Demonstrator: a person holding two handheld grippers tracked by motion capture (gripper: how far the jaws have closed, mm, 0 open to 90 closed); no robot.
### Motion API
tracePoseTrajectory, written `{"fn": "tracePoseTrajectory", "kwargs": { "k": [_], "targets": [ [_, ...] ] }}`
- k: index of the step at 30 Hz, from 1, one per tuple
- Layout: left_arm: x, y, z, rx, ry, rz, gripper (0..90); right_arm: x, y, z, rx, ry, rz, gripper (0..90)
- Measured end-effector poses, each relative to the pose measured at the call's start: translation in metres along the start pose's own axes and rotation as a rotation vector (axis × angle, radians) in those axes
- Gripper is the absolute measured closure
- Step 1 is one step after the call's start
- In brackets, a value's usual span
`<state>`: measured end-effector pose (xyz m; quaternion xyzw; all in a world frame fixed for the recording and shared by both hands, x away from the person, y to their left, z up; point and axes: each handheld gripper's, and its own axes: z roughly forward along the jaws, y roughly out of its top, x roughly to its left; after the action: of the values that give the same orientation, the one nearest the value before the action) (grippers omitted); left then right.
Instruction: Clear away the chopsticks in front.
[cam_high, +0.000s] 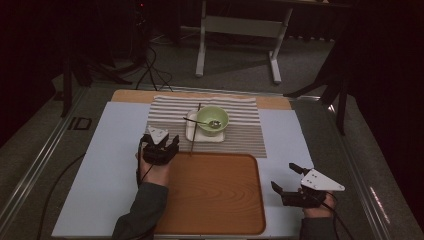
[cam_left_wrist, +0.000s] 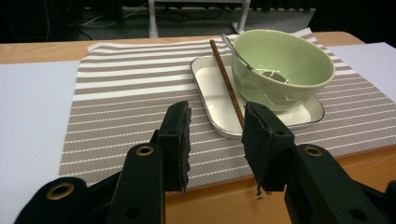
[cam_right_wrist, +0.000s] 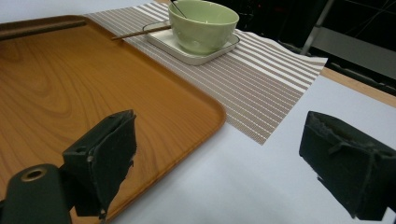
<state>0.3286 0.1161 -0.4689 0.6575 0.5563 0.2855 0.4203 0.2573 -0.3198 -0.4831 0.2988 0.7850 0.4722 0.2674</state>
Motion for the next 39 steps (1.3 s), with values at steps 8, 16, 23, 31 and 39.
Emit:
{"fn": "tracePoseTrajectory", "kwargs": {
  "k": [8, 16, 23, 31, 39],
  "targets": [
    [-0.001, 0.003, 0.017, 0.004, 0.001, -0.002, 62.1, 0.000, 0.000, 0.000, 0.002, 0.000, 0.001, 10.6],
    [-0.007, 0.003, 0.034, 0.025, 0.001, 0.018, 62.2, -0.001, 0.000, 0.000, 0.001, 0.000, 0.001, 10.6],
    [-0.010, 0.007, 0.050, 0.047, -0.002, 0.032, 63.9, -0.001, 0.000, 0.000, 0.001, 0.000, 0.002, 10.6],
    [-0.016, 0.006, 0.065, 0.081, -0.004, 0.058, 67.1, -0.001, -0.001, 0.000, 0.000, 0.000, 0.000, 10.6],
    [-0.022, 0.004, 0.084, 0.125, -0.003, 0.080, 70.7, -0.001, 0.000, 0.000, 0.001, 0.001, -0.001, 10.6]
  ]
}}
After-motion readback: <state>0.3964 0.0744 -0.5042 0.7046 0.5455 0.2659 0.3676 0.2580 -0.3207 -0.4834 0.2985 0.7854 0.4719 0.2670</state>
